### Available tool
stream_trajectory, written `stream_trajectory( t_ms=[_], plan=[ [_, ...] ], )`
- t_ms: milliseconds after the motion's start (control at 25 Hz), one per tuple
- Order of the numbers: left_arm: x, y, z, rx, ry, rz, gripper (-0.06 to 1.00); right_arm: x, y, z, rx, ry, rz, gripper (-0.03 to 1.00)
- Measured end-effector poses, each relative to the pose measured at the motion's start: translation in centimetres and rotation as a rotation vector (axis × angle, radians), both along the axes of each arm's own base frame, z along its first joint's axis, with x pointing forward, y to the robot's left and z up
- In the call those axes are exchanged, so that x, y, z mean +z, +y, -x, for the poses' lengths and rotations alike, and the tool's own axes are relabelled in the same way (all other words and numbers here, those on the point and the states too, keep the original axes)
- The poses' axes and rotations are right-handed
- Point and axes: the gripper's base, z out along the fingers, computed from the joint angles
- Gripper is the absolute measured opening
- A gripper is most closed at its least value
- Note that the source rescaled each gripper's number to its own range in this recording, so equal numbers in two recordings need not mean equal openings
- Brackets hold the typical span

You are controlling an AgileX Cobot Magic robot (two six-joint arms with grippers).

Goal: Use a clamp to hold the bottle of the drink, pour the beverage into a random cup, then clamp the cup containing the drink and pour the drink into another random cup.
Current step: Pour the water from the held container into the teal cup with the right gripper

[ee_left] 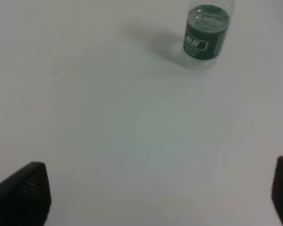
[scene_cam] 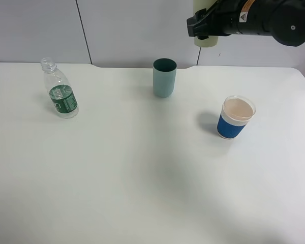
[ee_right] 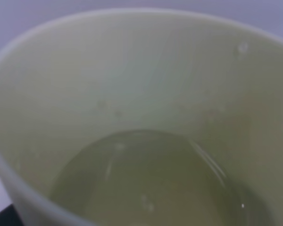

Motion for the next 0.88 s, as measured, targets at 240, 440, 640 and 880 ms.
stream_trajectory(
  t_ms=[240, 440, 640, 880],
  plan=[
    [0.0, 0.0, 0.0, 0.0, 0.0, 0.0, 0.87, -1.0, 1.9, -1.3, 0.055, 0.028, 0.096, 0.01],
    [0.0, 0.0, 0.0, 0.0, 0.0, 0.0, 0.87, -1.5, 2.8, -1.5, 0.083, 0.039, 0.127, 0.01],
    [0.0, 0.0, 0.0, 0.0, 0.0, 0.0, 0.87, -1.7, 2.6, -1.5, 0.061, 0.065, 0.135, 0.01],
    [0.0, 0.0, 0.0, 0.0, 0.0, 0.0, 0.87, -1.9, 3.0, -1.3, 0.085, 0.058, 0.207, 0.01]
  ],
)
